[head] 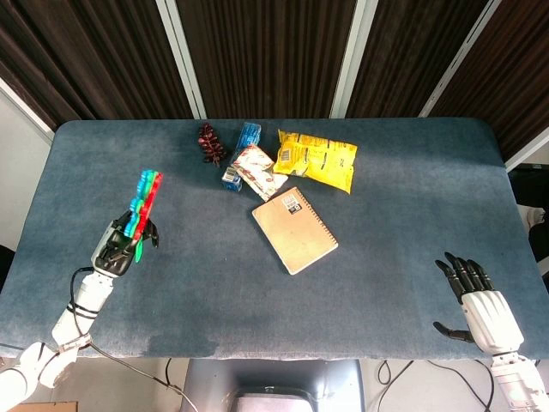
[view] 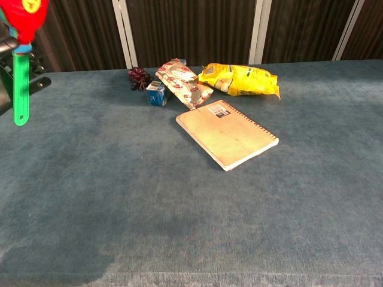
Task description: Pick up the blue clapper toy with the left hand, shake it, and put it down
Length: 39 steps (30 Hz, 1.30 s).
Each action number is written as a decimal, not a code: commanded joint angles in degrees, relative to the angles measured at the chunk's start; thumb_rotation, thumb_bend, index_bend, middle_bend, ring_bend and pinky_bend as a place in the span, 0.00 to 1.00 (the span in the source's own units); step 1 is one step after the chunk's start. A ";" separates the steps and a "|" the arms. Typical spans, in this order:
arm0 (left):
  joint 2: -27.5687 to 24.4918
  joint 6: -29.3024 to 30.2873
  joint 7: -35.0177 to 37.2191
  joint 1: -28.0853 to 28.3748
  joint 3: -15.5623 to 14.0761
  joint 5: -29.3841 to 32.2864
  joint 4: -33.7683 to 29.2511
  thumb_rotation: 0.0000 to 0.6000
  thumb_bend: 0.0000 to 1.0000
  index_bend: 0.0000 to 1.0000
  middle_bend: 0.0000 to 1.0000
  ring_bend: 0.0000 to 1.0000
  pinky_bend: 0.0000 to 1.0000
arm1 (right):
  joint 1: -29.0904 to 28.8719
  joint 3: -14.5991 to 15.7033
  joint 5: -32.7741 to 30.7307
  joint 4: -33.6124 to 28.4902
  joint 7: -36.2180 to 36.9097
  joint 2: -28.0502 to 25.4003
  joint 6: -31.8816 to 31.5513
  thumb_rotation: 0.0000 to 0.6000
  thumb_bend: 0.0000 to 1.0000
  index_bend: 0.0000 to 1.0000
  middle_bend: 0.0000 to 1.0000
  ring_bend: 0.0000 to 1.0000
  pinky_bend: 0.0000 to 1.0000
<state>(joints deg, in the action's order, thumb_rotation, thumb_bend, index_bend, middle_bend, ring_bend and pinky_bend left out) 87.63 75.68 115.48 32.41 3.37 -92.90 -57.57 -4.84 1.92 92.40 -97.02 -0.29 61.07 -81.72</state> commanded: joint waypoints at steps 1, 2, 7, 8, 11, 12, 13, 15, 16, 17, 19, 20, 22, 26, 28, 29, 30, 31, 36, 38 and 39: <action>1.65 -12.62 -52.02 3.96 -8.54 -7.46 8.70 1.00 0.64 0.93 0.87 0.52 0.61 | -0.03 0.13 0.27 0.00 0.13 -0.04 0.04 1.00 0.20 0.00 0.00 0.00 0.00; 1.76 -13.93 -54.22 4.11 -8.33 -6.66 8.07 1.00 0.65 0.93 0.87 0.52 0.61 | -0.01 0.22 0.40 -0.03 0.24 -0.11 0.01 1.00 0.20 0.00 0.00 0.00 0.00; 2.78 -15.15 -61.50 3.74 -5.62 -2.18 7.11 1.00 0.65 0.93 0.87 0.52 0.61 | 0.15 0.18 0.42 -0.08 0.71 -0.42 -0.35 1.00 0.20 0.00 0.00 0.00 0.00; 3.03 -15.13 -62.23 3.69 -4.99 -1.28 7.07 1.00 0.65 0.93 0.87 0.52 0.61 | 0.14 0.11 0.35 -0.05 0.79 -0.43 -0.39 1.00 0.20 0.00 0.00 0.00 0.00; 3.18 -14.93 -61.13 3.75 -3.98 0.21 6.23 1.00 0.64 0.93 0.87 0.52 0.61 | 0.18 -0.17 0.29 0.19 0.60 -0.22 -0.77 1.00 0.20 0.00 0.00 0.00 0.00; 3.23 -14.90 -60.77 3.76 -3.68 0.66 6.03 1.00 0.64 0.93 0.86 0.52 0.61 | 0.22 -0.22 0.30 0.28 0.54 -0.11 -0.90 1.00 0.20 0.00 0.00 0.00 0.00; 3.36 -14.80 -60.57 3.76 -3.43 1.01 6.00 1.00 0.63 0.94 0.86 0.52 0.61 | 0.22 -0.25 0.27 0.35 0.57 -0.01 -0.90 1.00 0.20 0.00 0.00 0.00 0.00; 3.90 -14.67 -60.16 3.68 -2.95 1.82 6.30 1.00 0.63 0.93 0.86 0.52 0.61 | 0.23 -0.26 0.30 0.39 0.65 0.05 -0.96 1.00 0.20 0.00 0.00 0.00 0.00; 4.26 -14.75 -59.96 3.66 -2.78 2.17 6.62 1.00 0.62 0.93 0.85 0.51 0.60 | 0.25 -0.28 0.33 0.42 0.61 0.08 -1.03 1.00 0.20 0.00 0.00 0.00 0.00; 4.57 -14.69 -59.76 3.64 -2.73 2.33 6.93 1.00 0.62 0.92 0.84 0.50 0.59 | 0.26 -0.29 0.35 0.43 0.60 0.08 -1.07 1.00 0.20 0.00 0.00 0.00 0.00; 5.46 -14.84 -59.44 3.51 -2.80 2.67 7.80 1.00 0.59 0.86 0.77 0.46 0.52 | 0.30 -0.26 0.34 0.39 0.65 0.05 -1.07 1.00 0.20 0.00 0.00 0.00 0.00; 5.93 -15.03 -59.46 3.46 -2.86 2.83 8.32 1.00 0.58 0.82 0.75 0.44 0.49 | 0.29 -0.26 0.34 0.39 0.68 0.03 -1.05 1.00 0.20 0.00 0.00 0.00 0.00; 7.30 -15.23 -59.78 3.39 -2.85 3.19 9.79 1.00 0.52 0.68 0.64 0.37 0.40 | 0.27 -0.22 0.33 0.37 0.72 0.00 -0.95 1.00 0.20 0.00 0.00 0.00 0.00; 10.07 -15.81 -61.16 3.57 -3.29 3.18 13.73 1.00 0.48 0.42 0.39 0.17 0.20 | 0.16 -0.04 0.47 0.19 1.12 -0.28 -0.63 1.00 0.20 0.00 0.00 0.00 0.00; 10.62 -16.56 -62.14 3.71 -3.74 3.06 14.87 1.00 0.46 0.24 0.23 0.05 0.08 | 0.16 0.00 0.54 0.13 1.35 -0.45 -0.64 1.00 0.20 0.00 0.00 0.00 0.00; 10.86 -16.80 -62.87 3.73 -3.89 3.07 15.25 1.00 0.46 0.17 0.18 0.02 0.05 | 0.15 -0.05 0.52 0.18 1.46 -0.46 -0.68 1.00 0.20 0.00 0.00 0.00 0.00; 11.02 -16.84 -63.36 3.67 -3.89 3.19 15.35 1.00 0.45 0.11 0.12 0.00 0.02 | 0.17 -0.06 0.55 0.19 1.53 -0.52 -0.74 1.00 0.20 0.00 0.00 0.00 0.00; 11.13 -16.79 -63.94 3.59 -3.83 3.34 15.33 1.00 0.44 0.07 0.09 0.00 0.01 | 0.17 -0.09 0.58 0.24 1.57 -0.53 -0.80 1.00 0.20 0.00 0.00 0.00 0.00; 9.85 -15.78 -67.25 3.27 -4.13 3.09 12.56 1.00 0.42 0.00 0.00 0.00 0.00 | 0.26 -0.10 0.96 0.42 1.82 -0.45 -1.25 1.00 0.20 0.00 0.00 0.00 0.00; 8.53 -14.55 -69.84 2.91 -4.26 2.78 10.34 1.00 0.42 0.00 0.00 0.00 0.00 | 0.28 -0.11 1.05 0.49 1.89 -0.41 -1.36 1.00 0.20 0.00 0.00 0.00 0.00; 7.72 -13.51 -71.33 2.61 -4.26 2.56 9.03 1.00 0.42 0.00 0.00 0.00 0.00 | 0.29 -0.12 1.08 0.52 1.90 -0.40 -1.41 1.00 0.20 0.00 0.00 0.00 0.00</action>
<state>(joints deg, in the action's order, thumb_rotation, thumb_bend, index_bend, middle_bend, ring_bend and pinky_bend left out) 96.82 60.59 46.55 35.51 -0.72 -89.93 -46.32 -4.55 1.81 93.47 -96.50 1.61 60.67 -83.13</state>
